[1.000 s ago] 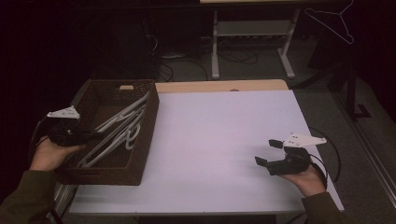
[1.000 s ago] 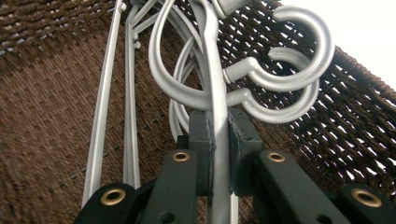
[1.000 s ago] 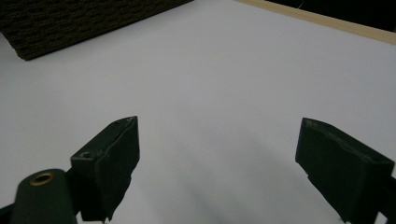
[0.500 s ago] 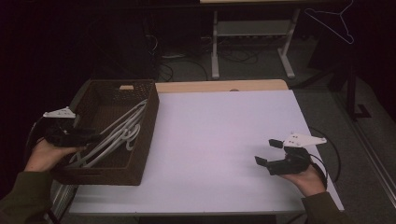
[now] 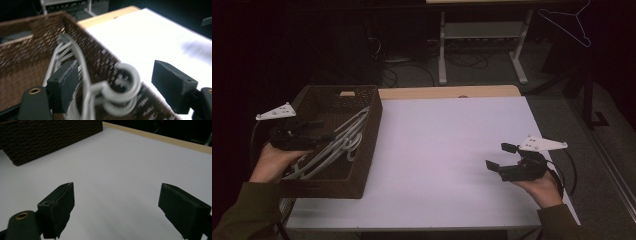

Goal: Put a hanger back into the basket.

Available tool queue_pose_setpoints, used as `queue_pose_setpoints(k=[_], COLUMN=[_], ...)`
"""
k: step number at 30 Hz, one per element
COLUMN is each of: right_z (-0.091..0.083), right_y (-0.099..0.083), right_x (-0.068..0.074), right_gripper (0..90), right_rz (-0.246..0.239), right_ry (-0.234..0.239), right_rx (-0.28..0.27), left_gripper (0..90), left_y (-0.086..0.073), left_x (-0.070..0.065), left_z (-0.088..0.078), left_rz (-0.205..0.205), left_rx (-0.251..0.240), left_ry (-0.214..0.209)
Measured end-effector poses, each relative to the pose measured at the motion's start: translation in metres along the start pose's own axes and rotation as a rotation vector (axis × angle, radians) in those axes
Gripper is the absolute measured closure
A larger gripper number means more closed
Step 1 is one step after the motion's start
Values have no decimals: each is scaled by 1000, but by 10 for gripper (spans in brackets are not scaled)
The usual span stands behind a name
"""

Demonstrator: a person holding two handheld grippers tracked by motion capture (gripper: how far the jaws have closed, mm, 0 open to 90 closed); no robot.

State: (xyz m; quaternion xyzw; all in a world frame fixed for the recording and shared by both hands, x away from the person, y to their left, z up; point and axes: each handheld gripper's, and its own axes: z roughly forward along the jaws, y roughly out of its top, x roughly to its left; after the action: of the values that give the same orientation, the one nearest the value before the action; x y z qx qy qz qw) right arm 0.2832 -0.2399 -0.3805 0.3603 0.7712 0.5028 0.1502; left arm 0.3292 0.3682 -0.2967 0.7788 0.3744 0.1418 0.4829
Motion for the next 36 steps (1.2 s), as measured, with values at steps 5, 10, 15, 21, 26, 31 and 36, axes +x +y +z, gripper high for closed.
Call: queue_pose_setpoints(k=[5,10,15,21,26,31,36], right_z=[-2,-3,-2,-1,1,1,1], right_y=[12,20,27,34,39,45,48], right_x=[3,5,7,9,10,10,10], right_gripper=[111,94,78,34,17,7,2], right_rz=[4,6,15,15,4,10,10], right_ry=[12,18,19,8,8,17,24], right_rx=[-60,-101,-138,-172,-201,-220,-232], left_gripper=[190,165,140,120,86,23,11], left_y=[10,12,11,7,3,-1,-4], left_x=[-24,-40,-58,-75,-84,-91,-96], left_z=[13,25,41,58,68,72,79], left_rz=[19,33,53,68,82,83,78], left_rx=[-90,-118,-139,-167,-189,-240,-252], left_ry=[-44,-82,-115,-134,-145,-142,-145])
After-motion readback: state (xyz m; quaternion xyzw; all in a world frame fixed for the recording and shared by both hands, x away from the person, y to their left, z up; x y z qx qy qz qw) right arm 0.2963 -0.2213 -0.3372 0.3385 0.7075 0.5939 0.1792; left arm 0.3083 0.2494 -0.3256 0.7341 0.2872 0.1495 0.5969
